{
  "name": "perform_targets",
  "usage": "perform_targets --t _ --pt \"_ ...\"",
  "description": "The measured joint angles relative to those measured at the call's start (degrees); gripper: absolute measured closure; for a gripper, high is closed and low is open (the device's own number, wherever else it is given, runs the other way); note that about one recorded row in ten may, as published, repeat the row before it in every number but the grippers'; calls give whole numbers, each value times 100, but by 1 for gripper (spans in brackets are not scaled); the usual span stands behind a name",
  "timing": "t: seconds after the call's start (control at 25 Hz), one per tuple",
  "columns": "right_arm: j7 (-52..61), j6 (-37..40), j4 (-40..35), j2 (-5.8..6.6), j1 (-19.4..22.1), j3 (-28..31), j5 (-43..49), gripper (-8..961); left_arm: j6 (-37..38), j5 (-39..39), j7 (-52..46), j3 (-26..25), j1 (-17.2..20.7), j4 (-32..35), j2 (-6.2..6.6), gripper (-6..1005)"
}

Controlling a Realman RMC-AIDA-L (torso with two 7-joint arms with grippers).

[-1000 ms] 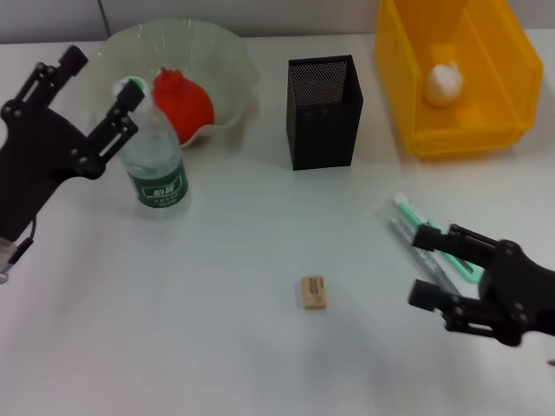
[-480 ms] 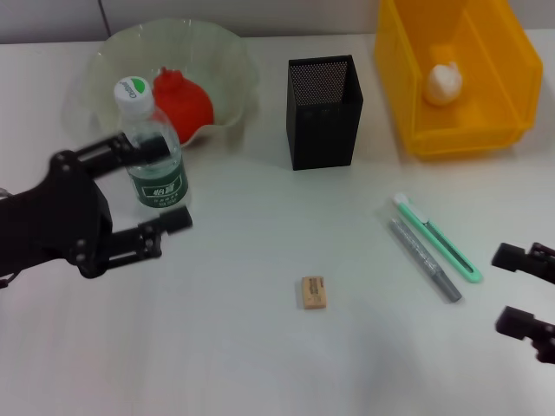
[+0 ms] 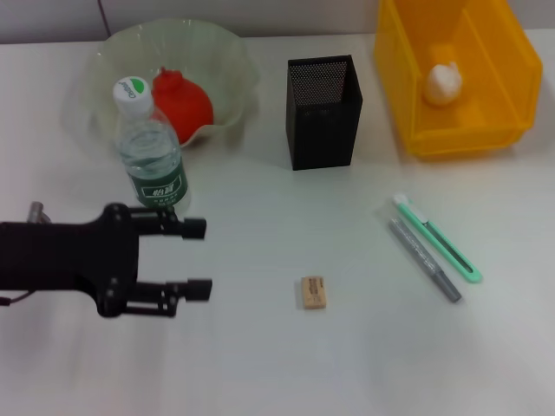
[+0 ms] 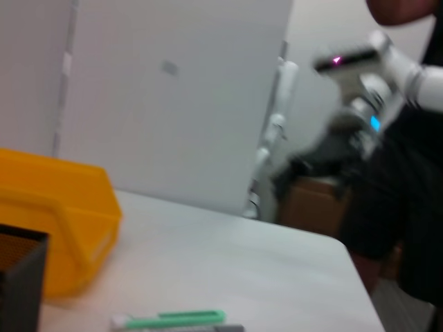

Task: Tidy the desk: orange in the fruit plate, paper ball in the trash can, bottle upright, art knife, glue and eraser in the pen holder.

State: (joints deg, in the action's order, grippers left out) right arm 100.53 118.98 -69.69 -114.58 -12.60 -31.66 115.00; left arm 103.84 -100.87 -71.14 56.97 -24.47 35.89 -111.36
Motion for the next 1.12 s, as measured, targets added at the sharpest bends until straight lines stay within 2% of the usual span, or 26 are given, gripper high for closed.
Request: perform_targets --t 0.08,0.28,0.36,0.48,0.56,0.6,0.64,0.72,0.84,1.12 --pt "596 7 -758 -17 -168 -15 354 107 69 -170 -5 -4 -40 13 -32 256" --pt "1730 124 -2157 -32 -956 -155 2157 108 97 -362 -133 -28 -124 32 -63 256" --pt "2062 198 -2498 -85 -1304 -374 2806 108 101 -403 -187 -33 -139 46 -63 257" --pt "2513 159 -2766 -220 -1686 -1047 3508 110 105 -408 -247 -35 -129 55 -62 257" --pt "2755 15 -2760 -335 -1862 -1485 3891 112 116 -412 -251 -36 -115 55 -62 257" --pt "2961 -224 -2662 -449 -1981 -1954 4193 124 126 -414 -251 -37 -112 57 -61 257" --pt "2961 -224 -2662 -449 -1981 -1954 4193 136 126 -414 -251 -37 -112 57 -61 257" --pt "3240 -585 -2467 -494 -2008 -2550 4360 160 139 -415 -252 -37 -112 58 -61 256" --pt "3658 -1227 -2094 -485 -1970 -3380 4294 196 184 -407 -251 -37 -97 58 -61 256" --pt "3953 -2533 -1125 -490 -2033 -4243 4137 280 231 -408 -252 -141 -88 14 -61 256"
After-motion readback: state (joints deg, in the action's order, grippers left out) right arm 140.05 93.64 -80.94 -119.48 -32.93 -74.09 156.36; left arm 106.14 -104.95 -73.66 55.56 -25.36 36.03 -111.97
